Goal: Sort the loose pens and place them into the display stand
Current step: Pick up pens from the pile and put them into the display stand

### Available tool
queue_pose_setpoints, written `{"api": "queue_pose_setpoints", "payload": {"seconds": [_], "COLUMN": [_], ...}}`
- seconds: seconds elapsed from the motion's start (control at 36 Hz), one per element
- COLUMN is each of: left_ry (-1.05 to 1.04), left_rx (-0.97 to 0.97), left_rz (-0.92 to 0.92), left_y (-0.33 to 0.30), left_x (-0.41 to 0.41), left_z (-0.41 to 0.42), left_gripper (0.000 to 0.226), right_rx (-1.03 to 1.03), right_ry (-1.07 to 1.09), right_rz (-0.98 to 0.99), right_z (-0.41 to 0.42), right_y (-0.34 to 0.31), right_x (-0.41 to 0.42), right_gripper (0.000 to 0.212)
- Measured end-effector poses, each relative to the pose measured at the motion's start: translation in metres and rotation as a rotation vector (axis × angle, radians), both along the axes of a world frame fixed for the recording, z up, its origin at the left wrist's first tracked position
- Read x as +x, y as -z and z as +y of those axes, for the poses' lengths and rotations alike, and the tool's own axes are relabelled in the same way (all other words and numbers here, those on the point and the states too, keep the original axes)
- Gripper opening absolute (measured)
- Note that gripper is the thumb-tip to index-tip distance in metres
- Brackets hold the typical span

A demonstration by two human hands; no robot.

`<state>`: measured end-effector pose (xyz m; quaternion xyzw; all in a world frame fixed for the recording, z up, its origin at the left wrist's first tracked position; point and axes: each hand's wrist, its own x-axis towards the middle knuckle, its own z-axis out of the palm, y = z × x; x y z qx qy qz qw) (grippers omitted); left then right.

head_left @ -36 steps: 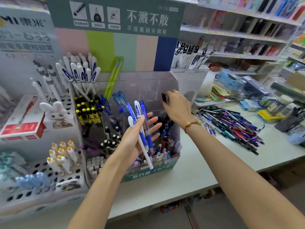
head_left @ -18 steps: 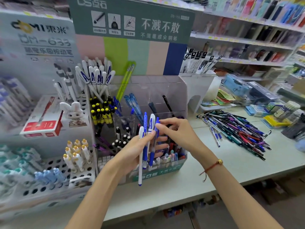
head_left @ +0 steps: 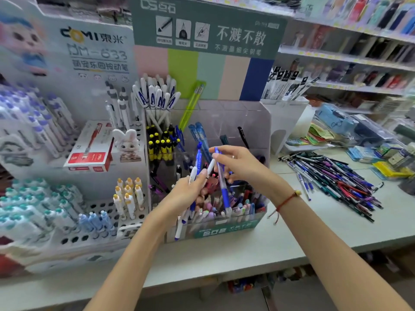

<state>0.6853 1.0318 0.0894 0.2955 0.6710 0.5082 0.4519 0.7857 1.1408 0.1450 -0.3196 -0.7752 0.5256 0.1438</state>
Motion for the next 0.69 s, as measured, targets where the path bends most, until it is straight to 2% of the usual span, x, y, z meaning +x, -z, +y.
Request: {"api": "queue_pose_setpoints", "payload": {"seconds": [0.11, 0.25, 0.36, 0.39, 0.44, 0.5, 0.53, 0.61, 0.69], "left_ry": [0.036, 0.091, 0.136, 0.138, 0.141, 0.106, 0.064, -0.007, 0.046], "left_rx": [-0.007, -0.035, -0.016, -0.001, 0.017, 0.004, 0.005, 0.028, 0.027], "left_rz": [0.069, 0.123, 0.082, 0.032, -0.039, 0.007, 0.019, -0.019, 0.065], "left_y": [-0.002, -0.002, -0.009, -0.01, -0.007, -0.001, 0.0, -0.002, -0.007], "left_x": [-0.001, -0.006, -0.01, -0.012, -0.017, -0.02, -0.022, -0.024, -0.024], "left_z": [-0.001, -0.006, -0.006, -0.008, -0.012, -0.014, -0.014, -0.013, -0.014], "left_gripper": [0.031, 0.025, 0.009, 0.01, 0.028, 0.048, 0.05, 0.039, 0.024], "right_rx": [-0.002, 0.023, -0.037, -0.061, -0.057, -0.041, -0.035, -0.061, -0.209], "right_ry": [-0.118, -0.144, -0.139, -0.125, -0.106, -0.101, -0.096, -0.069, -0.111], "right_rz": [-0.072, -0.104, -0.028, 0.005, 0.046, 0.07, 0.082, 0.123, 0.143], "right_z": [-0.003, -0.003, -0.003, -0.003, -0.003, -0.004, -0.004, -0.005, -0.005], "right_y": [0.002, 0.001, 0.004, 0.006, 0.009, 0.012, 0.013, 0.013, 0.011], "right_x": [-0.009, -0.017, -0.022, -0.022, -0.023, -0.025, -0.027, -0.03, -0.029], "right_gripper": [0.026, 0.032, 0.022, 0.019, 0.016, 0.014, 0.014, 0.02, 0.021]}}
